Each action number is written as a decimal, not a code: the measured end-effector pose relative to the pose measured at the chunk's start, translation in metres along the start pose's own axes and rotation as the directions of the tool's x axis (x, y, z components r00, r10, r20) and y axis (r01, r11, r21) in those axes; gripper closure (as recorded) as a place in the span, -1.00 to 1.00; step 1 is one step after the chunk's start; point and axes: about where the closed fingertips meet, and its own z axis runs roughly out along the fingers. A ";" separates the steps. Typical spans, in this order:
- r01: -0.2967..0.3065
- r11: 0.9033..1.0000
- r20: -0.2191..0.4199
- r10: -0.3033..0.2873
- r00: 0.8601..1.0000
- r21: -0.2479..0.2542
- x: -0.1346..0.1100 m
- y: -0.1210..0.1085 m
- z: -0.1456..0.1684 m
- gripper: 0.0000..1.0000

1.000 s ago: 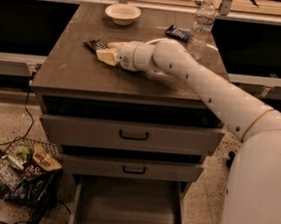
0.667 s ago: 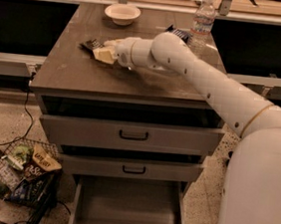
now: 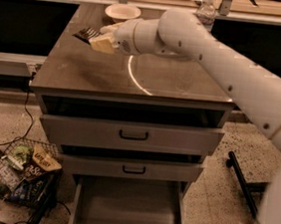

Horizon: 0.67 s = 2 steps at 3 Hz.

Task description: Place rxbar chocolate into bottom drawer

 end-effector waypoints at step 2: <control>0.095 0.995 -0.011 -0.095 0.995 -0.021 0.002 0.064 -0.144 1.00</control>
Offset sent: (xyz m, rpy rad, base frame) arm -0.1776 -0.1908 0.0378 -0.0771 -0.0959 -0.0049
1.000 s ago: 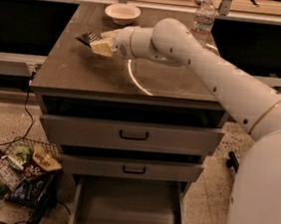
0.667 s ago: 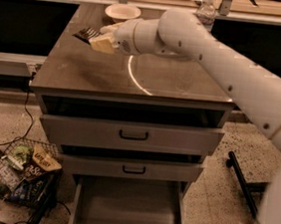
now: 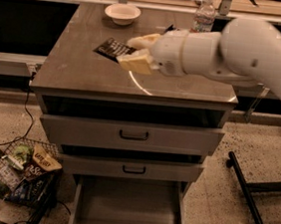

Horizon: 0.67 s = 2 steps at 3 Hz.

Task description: Place rxbar chocolate into bottom drawer

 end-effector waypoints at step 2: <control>-0.050 0.995 -0.118 0.039 0.992 -0.090 0.055 0.010 -0.095 1.00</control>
Offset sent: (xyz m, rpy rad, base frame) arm -0.0739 -0.1577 -0.0563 -0.1599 0.3192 0.1193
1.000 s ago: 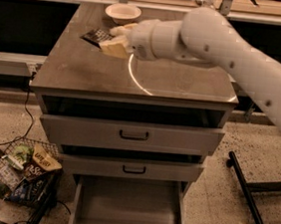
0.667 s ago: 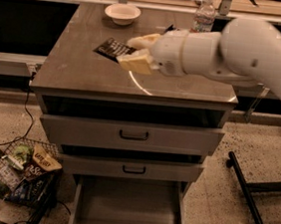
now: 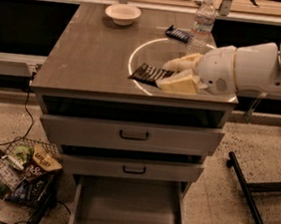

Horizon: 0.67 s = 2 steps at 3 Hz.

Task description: Place rxbar chocolate into bottom drawer

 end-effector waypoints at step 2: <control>-0.229 0.965 -0.148 0.210 0.966 -0.129 0.101 0.024 -0.029 1.00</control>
Offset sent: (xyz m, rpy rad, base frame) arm -0.0499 -0.1047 -0.1402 -0.0697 0.4962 -0.0210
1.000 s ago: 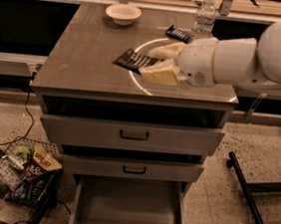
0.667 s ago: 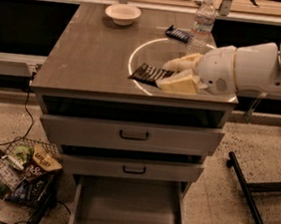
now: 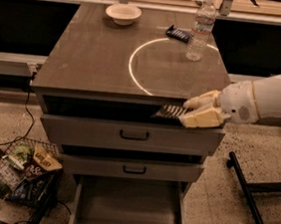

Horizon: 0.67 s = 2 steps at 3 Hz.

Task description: Place rxbar chocolate into bottom drawer

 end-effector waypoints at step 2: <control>-0.107 0.994 -0.061 0.108 0.992 0.023 0.041 -0.010 0.007 1.00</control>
Offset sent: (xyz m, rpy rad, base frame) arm -0.0021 -0.0148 -0.0314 -0.0342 0.0799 -0.0471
